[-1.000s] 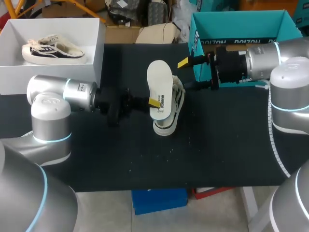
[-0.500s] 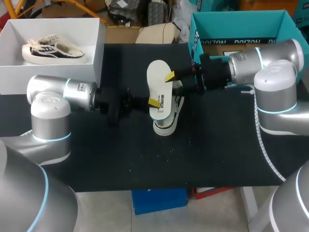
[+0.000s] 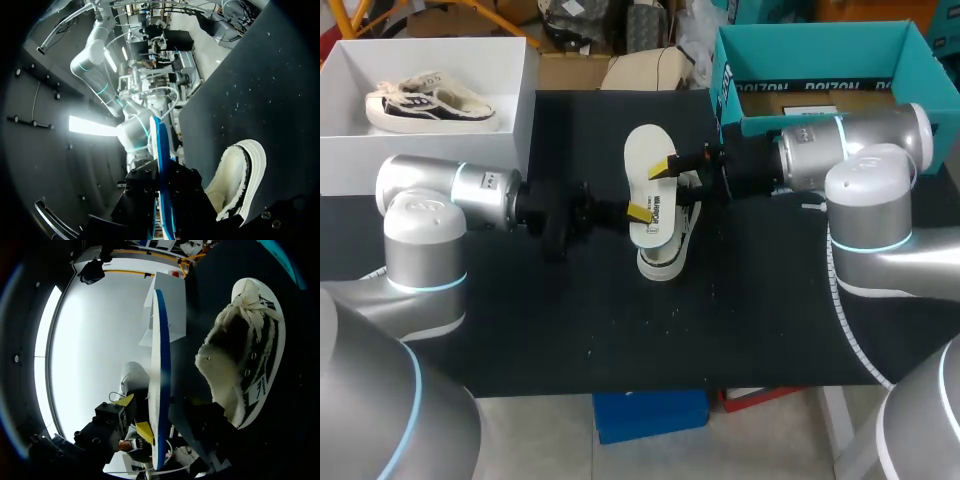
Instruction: Take the shoe out of the shoebox, open the shoe tongue, remove and reinsert the insole, then place the shoe into the shoebox
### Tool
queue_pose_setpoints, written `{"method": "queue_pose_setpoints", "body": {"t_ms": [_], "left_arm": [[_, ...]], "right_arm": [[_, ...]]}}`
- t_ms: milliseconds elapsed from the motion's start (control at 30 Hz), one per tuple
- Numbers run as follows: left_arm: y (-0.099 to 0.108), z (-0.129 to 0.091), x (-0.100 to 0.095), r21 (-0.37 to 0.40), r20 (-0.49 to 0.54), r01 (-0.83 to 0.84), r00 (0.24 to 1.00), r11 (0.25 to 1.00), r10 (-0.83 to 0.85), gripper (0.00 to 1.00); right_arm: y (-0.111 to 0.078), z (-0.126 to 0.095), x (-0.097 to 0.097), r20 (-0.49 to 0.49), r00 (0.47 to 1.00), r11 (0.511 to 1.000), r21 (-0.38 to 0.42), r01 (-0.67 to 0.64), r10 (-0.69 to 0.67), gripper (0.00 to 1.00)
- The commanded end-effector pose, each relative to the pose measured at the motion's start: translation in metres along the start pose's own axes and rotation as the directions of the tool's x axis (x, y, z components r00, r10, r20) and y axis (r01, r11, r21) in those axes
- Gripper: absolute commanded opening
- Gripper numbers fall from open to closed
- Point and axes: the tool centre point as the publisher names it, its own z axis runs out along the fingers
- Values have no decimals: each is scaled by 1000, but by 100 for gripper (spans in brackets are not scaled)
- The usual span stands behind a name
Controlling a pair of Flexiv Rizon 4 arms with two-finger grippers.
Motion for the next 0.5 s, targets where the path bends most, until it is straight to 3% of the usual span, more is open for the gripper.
{"method": "queue_pose_setpoints", "body": {"t_ms": [33, 100, 133, 167, 200, 433, 467, 500], "left_arm": [[-1, 2, 0, -6, -2, -3, 1000, 1000, 3, 0], [-1, 2, 0, -6, -2, -3, 1000, 1000, 3, 0], [-1, 2, 0, -6, -2, -3, 1000, 1000, 3, 0], [-1, 2, 0, -6, -2, -3, 1000, 1000, 3, 0], [-1, 2, 0, -6, -2, -3, 1000, 1000, 3, 0], [-1, 2, 0, -6, -2, -3, 1000, 1000, 3, 0], [-2, 2, -3, -25, -80, 27, 996, 999, -29, 0], [-3, 1, -4, -40, -138, 42, 989, 998, -48, 22]], "right_arm": [[4, 1, -2, -3, 1000, 1000, -4, 3, -3, 51], [6, 0, -2, -1, 1000, 1000, -7, 6, -6, 47], [7, -1, -2, 0, 1000, 1000, -8, 8, -8, 34], [8, -2, -3, 8, 1000, 1000, -14, 13, -13, 10], [10, -2, -3, 10, 1000, 1000, -15, 12, -12, 0], [10, -3, -3, 10, 1000, 1000, -16, 12, -12, 0], [10, -3, -3, 10, 1000, 1000, -16, 12, -12, 0], [10, -3, -3, 10, 1000, 1000, -16, 12, -12, 0]]}}
